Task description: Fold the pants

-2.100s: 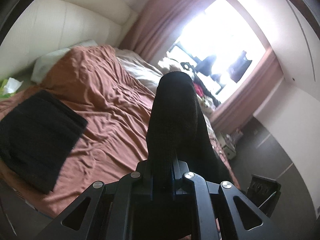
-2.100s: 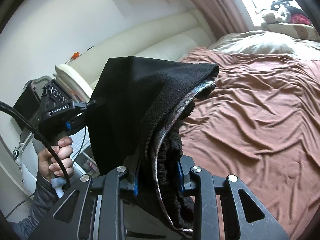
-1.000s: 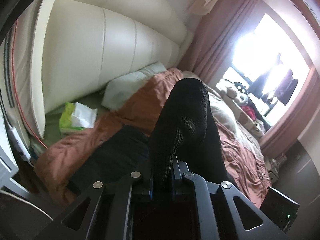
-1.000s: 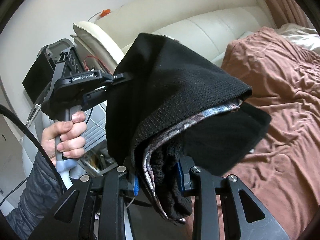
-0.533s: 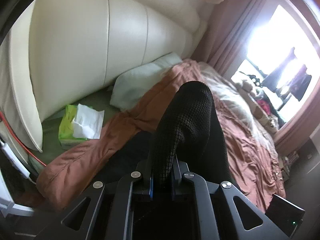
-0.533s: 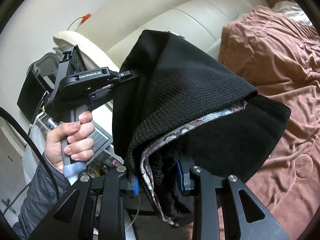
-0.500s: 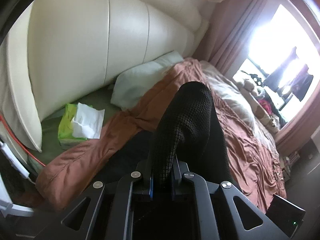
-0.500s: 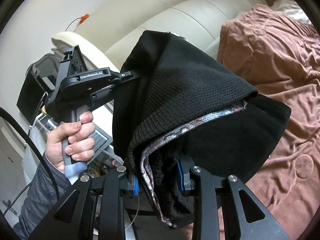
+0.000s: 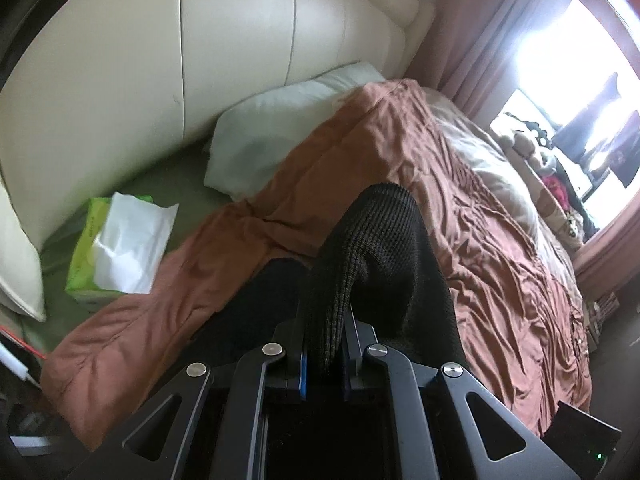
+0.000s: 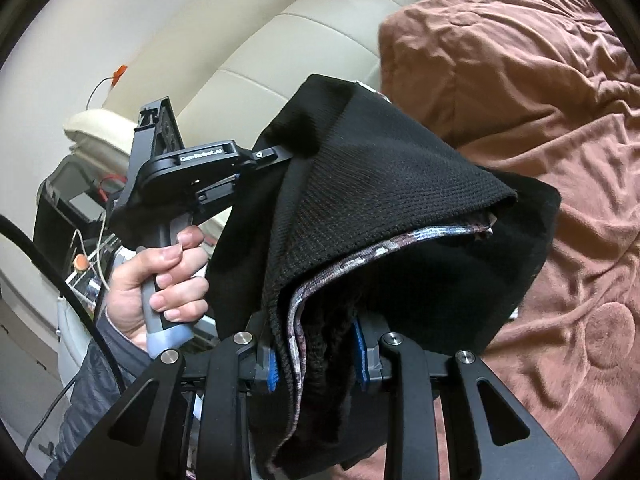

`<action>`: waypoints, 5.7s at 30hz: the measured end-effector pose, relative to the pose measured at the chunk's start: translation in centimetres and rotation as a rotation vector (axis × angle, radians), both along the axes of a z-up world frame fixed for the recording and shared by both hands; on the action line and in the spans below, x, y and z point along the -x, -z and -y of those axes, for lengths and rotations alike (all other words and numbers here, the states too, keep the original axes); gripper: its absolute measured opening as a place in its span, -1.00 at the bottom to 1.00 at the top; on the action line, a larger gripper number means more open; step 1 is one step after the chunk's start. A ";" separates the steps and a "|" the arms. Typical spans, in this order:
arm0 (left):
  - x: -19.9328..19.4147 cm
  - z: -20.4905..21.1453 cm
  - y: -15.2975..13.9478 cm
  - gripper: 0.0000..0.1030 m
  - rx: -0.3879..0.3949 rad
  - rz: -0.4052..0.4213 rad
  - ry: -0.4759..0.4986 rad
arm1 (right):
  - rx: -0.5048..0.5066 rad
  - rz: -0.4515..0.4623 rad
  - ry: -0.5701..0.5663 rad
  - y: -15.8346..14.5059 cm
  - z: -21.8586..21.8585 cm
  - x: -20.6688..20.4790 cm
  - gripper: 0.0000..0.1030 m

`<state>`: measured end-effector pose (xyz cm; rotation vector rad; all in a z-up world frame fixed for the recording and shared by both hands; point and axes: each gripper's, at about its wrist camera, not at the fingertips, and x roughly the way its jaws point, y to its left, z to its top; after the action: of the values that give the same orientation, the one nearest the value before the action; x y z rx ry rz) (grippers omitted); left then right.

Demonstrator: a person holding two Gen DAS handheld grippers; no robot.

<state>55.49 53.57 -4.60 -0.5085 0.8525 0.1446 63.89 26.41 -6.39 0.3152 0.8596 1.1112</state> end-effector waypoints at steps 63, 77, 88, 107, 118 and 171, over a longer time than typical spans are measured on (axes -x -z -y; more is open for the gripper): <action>12.8 4.0 4.6 0.89 -0.166 -0.068 -0.021 | 0.028 -0.131 0.043 1.0 0.0 -6.1 0.13; 13.8 4.0 2.7 0.74 -0.167 0.011 -0.049 | 0.087 0.161 0.201 -6.1 4.0 -3.8 -0.29; 13.7 6.0 3.1 0.22 -0.149 0.003 -0.049 | 0.227 0.317 -0.071 -5.1 -1.5 3.0 -0.64; 14.3 11.1 3.6 0.22 -0.124 0.014 -0.024 | 0.458 0.326 0.067 -3.4 2.0 3.3 -0.85; 13.9 15.3 5.2 0.22 -0.214 -0.054 0.036 | 0.467 0.394 0.096 -7.2 9.1 8.2 -0.60; 35.1 33.6 -11.7 0.99 -0.406 0.215 0.013 | 0.372 0.617 0.358 -18.7 34.3 36.7 1.00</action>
<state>20.37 20.01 7.15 -0.1338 0.5952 0.2402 27.21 -7.87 12.28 -0.1799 0.4174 0.6348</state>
